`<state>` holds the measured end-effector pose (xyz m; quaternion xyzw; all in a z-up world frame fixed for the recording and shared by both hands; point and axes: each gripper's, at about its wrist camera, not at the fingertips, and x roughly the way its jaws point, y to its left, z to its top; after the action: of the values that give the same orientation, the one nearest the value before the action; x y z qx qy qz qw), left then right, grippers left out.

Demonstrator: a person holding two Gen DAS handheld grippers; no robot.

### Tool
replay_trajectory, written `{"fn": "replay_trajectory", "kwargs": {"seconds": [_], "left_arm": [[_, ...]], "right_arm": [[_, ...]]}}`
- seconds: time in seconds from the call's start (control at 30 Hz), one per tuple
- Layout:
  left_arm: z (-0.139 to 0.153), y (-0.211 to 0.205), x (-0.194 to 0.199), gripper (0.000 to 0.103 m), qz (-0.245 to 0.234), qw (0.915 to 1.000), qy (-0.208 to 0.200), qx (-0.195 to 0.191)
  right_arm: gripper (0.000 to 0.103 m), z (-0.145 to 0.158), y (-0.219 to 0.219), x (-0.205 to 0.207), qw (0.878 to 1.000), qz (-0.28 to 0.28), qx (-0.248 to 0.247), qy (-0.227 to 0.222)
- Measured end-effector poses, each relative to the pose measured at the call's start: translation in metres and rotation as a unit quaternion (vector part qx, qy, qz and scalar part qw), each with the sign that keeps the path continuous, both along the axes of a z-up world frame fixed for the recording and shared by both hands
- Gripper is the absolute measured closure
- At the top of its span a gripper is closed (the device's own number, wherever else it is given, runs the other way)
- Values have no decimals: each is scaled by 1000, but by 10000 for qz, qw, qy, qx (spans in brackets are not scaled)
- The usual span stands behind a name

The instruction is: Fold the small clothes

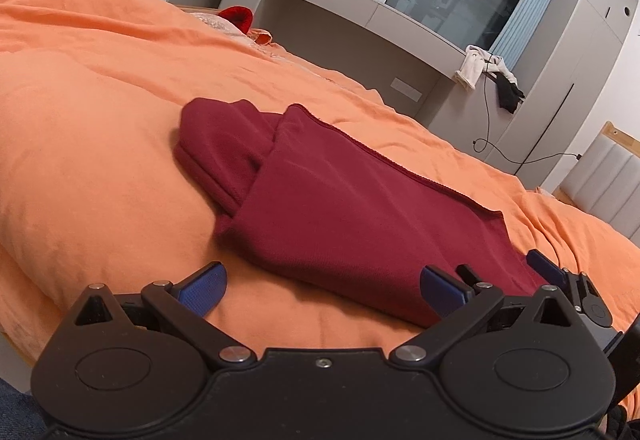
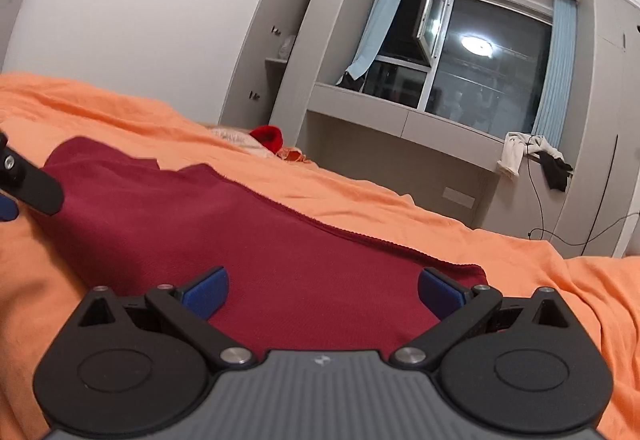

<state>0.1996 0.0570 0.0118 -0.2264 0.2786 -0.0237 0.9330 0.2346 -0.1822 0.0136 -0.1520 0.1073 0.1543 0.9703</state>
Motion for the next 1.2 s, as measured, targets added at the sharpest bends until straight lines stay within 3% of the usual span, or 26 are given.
{"fn": "replay_trajectory", "kwargs": {"seconds": [0.2, 0.37, 0.53, 0.67, 0.77, 0.97, 1.2], "left_arm": [[0, -6, 14, 1, -153, 9994, 13, -295], [-1, 3, 49, 1, 70, 9979, 232, -601], [3, -7, 90, 1, 291, 9979, 543, -191], [-8, -16, 85, 1, 315, 9992, 106, 207], [-7, -22, 78, 1, 338, 9986, 46, 405], [-8, -3, 76, 1, 560, 9978, -37, -353], [-8, -7, 76, 1, 591, 9979, -33, -268]], "right_arm": [[0, -5, -1, 8, 9993, 64, 46, 355], [0, -9, 3, 3, 9998, 7, -64, 176], [0, -13, 9, -3, 9996, -72, -251, -47], [0, -13, 6, 0, 9998, -31, -171, 14], [0, -13, 1, 2, 9999, 17, -59, 102], [0, -12, -2, 6, 9997, 57, 50, 221], [0, -13, -1, 5, 9998, 39, 31, 194]]}}
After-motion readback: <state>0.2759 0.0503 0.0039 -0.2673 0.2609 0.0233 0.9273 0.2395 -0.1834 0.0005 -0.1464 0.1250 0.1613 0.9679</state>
